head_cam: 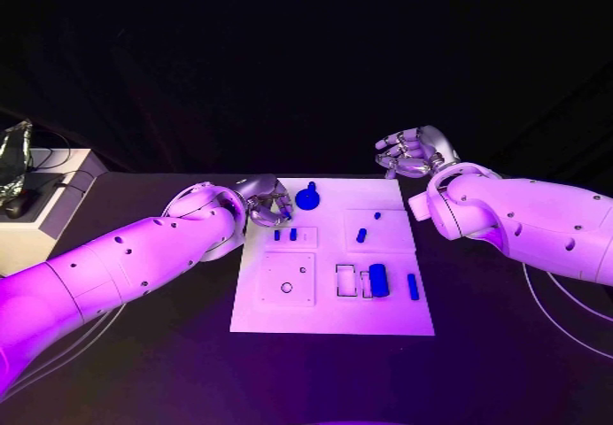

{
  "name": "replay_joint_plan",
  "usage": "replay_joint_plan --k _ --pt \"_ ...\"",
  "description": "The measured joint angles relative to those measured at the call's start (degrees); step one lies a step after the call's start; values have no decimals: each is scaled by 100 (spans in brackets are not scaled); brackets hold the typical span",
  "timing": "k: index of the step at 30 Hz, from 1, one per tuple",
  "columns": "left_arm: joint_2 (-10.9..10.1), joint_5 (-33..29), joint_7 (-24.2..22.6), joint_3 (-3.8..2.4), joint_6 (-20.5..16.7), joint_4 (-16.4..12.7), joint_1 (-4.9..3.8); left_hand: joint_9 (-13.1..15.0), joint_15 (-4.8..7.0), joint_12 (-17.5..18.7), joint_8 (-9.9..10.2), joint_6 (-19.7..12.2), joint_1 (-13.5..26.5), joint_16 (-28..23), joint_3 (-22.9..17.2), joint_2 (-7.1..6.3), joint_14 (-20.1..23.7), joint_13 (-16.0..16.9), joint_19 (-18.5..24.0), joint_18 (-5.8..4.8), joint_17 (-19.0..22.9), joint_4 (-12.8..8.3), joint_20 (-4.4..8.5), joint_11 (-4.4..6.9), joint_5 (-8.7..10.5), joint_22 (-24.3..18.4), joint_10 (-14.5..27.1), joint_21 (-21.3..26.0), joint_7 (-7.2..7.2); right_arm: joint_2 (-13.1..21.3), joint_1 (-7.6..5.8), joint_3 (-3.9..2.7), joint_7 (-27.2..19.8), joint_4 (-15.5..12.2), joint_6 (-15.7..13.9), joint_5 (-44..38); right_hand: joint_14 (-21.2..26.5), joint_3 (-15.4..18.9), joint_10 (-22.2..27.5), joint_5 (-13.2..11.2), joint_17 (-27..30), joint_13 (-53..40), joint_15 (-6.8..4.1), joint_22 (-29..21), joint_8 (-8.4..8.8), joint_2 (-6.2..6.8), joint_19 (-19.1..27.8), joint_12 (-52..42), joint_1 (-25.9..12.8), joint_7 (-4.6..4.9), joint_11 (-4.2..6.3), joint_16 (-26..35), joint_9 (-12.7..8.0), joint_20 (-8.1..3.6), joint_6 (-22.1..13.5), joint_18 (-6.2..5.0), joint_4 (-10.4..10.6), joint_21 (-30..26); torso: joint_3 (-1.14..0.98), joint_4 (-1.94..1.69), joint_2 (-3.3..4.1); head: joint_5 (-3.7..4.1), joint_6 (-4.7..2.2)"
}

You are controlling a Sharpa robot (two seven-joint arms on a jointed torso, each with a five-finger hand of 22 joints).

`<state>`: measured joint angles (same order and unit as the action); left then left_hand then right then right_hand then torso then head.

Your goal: Assemble the parts on the task board

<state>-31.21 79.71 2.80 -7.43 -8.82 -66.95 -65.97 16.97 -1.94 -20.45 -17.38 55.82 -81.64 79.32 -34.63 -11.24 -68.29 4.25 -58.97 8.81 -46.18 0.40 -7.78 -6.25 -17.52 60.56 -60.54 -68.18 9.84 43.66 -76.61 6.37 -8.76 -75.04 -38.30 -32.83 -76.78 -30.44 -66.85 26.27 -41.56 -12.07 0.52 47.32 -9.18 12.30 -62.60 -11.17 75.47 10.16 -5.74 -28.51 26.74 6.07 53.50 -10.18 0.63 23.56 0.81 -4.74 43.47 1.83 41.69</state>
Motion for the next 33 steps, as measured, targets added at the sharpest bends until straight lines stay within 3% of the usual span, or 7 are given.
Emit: replay_joint_plan --k 22,33 --pt "81 98 37 13 70 33 -2 10 -33 99 23 0 30 0 32 -30 33 -13 0 0 62 0 0 -1 29 -49 1 28 0 1 1 0 5 -10 0 -33 0 0 -29 0 -14 33 0 -11 23 0 20 30 0 -1 12 23 0 21 -1 0 0 0 -4 6 -1 11 32" --pt "70 147 87 11 128 12 -5 8 -86 299 139 -40 93 0 81 -94 149 -12 83 0 223 16 -83 -52 29 -149 118 134 -10 0 1 0 5 -7 0 -37 0 0 -29 0 -20 42 0 -16 23 0 20 30 0 -2 11 34 0 20 -1 0 0 0 -2 2 -3 13 41"
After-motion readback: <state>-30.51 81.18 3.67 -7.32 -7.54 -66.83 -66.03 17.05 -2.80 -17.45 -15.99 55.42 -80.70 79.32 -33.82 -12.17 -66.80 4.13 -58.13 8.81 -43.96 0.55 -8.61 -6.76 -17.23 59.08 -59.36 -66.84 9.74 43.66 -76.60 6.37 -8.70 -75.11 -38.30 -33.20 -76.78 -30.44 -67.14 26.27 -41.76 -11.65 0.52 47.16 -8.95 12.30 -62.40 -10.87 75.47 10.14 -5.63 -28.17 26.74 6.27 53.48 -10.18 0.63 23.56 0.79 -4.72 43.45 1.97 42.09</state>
